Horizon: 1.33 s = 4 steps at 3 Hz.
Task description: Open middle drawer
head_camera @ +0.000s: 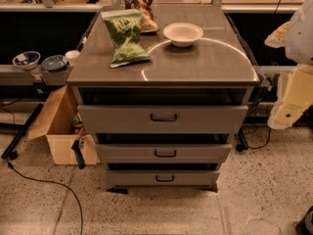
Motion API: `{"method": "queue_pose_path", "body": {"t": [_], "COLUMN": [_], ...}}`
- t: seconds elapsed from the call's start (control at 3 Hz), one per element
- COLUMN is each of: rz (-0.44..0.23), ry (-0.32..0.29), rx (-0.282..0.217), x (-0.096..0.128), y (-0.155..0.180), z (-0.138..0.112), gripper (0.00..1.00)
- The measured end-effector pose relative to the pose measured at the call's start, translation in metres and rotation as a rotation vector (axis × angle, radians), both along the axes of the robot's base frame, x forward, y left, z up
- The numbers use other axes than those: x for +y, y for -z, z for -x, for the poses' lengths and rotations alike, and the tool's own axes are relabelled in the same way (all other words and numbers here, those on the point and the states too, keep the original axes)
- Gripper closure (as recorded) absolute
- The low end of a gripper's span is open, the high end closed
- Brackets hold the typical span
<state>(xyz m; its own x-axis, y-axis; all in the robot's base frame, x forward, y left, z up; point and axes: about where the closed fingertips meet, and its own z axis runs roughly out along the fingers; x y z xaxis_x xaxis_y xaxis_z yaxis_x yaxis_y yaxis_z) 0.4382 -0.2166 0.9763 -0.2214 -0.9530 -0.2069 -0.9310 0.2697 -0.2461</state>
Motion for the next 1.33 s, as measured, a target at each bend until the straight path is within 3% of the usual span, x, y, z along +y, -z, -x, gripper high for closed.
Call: {"method": "queue_pose_path", "body": {"t": [0.67,1.33], "rz": [-0.025,-0.092], "ry": [0.015,0.048], "rx": [-0.010,0.033], "x": [-0.002,-0.010], "y": [0.012,0.092], "z": [0.003,0.021], "gripper": [0.00,0.00]}}
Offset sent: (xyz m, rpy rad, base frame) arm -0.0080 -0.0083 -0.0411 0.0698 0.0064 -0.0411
